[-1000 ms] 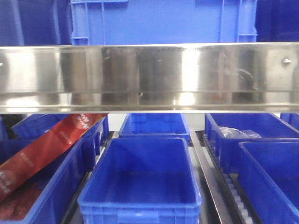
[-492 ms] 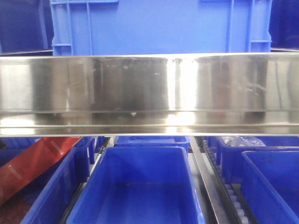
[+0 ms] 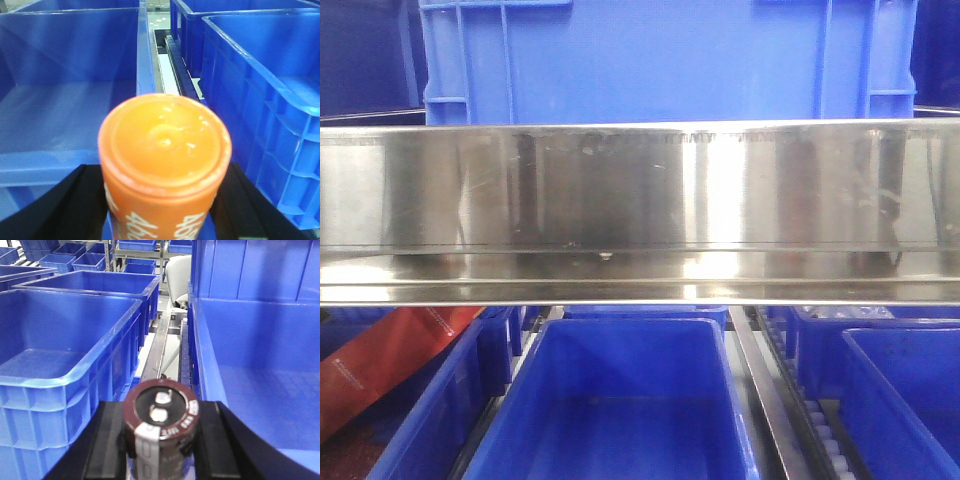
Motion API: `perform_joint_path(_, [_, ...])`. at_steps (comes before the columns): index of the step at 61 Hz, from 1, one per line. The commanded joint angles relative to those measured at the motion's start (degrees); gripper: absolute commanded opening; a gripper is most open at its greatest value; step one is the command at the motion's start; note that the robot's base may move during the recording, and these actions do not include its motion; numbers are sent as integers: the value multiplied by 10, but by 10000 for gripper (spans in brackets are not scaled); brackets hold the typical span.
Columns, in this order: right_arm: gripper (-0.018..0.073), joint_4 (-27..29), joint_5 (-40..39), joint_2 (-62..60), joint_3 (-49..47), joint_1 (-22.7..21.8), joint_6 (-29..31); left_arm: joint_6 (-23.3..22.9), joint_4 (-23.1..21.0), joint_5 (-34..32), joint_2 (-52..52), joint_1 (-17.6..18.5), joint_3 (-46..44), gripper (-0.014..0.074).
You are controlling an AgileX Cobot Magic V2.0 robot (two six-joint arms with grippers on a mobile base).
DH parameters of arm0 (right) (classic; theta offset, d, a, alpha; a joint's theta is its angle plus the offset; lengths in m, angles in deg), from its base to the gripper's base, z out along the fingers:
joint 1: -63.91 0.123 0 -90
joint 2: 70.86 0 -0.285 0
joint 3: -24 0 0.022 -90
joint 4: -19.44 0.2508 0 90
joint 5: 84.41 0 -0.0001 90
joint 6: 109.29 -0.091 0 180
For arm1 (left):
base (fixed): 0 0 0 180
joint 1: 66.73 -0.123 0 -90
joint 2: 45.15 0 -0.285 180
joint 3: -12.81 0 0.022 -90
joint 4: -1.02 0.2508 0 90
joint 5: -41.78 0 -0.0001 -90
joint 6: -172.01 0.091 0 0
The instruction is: Place cylindrical capacitor in blue bin on shelf
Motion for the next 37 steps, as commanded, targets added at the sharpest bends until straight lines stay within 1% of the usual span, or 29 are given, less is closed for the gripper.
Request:
perform_joint_path(1, [-69, 0, -17, -2, -1, 0, 0, 0, -1, -13, 2, 4, -1, -111])
perform_joint_path(37, [-69, 0, -17, -2, -1, 0, 0, 0, -1, -13, 2, 4, -1, -111])
